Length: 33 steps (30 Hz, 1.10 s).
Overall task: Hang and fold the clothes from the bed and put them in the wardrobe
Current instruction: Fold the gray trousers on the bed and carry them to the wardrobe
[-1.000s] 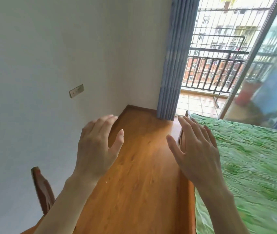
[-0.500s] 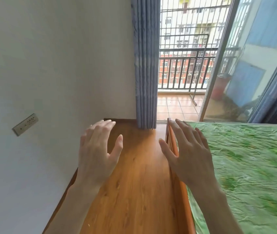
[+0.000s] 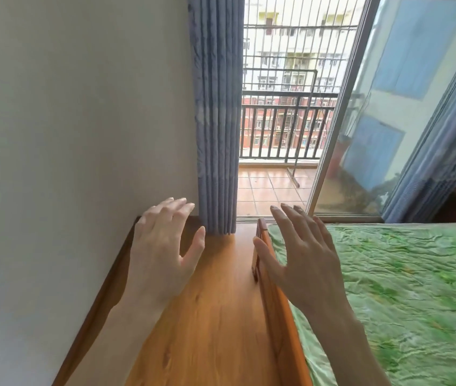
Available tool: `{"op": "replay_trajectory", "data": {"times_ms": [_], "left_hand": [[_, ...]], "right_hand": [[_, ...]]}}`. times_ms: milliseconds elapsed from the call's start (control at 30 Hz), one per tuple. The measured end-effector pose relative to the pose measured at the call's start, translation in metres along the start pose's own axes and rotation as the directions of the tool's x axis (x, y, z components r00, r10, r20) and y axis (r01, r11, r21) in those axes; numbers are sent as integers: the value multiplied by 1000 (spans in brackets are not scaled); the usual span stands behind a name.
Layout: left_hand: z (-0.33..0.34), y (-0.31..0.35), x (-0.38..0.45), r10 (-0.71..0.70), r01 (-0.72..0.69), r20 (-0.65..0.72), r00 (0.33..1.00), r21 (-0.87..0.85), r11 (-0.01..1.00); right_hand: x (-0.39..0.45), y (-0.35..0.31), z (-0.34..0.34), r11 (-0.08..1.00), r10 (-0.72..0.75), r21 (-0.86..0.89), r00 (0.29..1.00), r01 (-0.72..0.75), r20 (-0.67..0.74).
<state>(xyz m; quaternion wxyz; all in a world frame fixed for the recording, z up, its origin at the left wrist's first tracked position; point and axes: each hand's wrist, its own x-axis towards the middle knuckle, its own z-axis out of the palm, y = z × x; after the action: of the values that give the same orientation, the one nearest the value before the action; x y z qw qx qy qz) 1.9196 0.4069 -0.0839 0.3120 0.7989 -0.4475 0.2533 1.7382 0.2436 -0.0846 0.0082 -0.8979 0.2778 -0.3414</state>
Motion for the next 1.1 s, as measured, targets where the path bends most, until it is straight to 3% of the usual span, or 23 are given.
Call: {"op": "replay_trajectory", "data": {"times_ms": [200, 533, 833, 1100], "left_hand": [[72, -76, 100, 25, -26, -13, 1000, -52, 998], [177, -151, 234, 67, -63, 23, 997, -145, 987], [298, -180, 334, 183, -169, 58, 981, -184, 968], [409, -177, 460, 175, -140, 123, 977, -251, 958]], "right_hand": [[113, -12, 83, 992, 94, 84, 995, -91, -35], [241, -2, 178, 981, 195, 28, 980, -194, -40], [327, 63, 263, 953, 302, -17, 952, -303, -57], [435, 150, 335, 918, 396, -16, 917, -397, -53]]}}
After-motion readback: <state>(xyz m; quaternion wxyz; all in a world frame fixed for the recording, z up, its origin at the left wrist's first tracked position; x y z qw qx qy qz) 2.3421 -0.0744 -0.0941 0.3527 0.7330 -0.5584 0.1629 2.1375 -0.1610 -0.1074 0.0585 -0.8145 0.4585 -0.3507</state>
